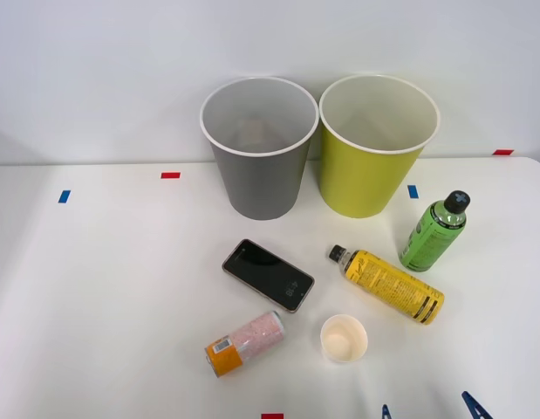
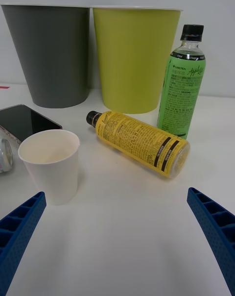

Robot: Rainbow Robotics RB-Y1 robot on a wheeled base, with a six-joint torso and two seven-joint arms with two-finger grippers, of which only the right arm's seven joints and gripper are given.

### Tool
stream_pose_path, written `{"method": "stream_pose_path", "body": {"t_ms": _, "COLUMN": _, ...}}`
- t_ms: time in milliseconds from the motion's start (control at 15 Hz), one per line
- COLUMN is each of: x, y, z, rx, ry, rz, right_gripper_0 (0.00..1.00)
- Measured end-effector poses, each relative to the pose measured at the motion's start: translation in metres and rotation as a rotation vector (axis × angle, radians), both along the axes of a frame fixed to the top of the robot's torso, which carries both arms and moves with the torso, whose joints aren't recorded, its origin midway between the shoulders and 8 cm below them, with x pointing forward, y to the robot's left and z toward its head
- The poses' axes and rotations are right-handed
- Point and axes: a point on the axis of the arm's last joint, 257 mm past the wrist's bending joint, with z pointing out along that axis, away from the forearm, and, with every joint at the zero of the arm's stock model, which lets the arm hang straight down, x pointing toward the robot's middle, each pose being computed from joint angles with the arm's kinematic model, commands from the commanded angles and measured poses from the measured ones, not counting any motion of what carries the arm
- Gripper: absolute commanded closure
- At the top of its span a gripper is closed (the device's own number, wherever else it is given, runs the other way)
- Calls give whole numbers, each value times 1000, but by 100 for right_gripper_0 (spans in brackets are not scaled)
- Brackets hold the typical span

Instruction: Put cans in the gray bin, plastic bottles in the light green bin

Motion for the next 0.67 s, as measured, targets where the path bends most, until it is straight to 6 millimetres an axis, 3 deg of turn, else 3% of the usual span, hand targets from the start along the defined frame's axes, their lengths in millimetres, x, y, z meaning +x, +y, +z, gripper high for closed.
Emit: {"method": "stream_pose_path", "body": {"t_ms": 667, "x": 0, "y": 0, "z": 0, "rx": 0, "ry": 0, "rz": 0, "right_gripper_0": 0}}
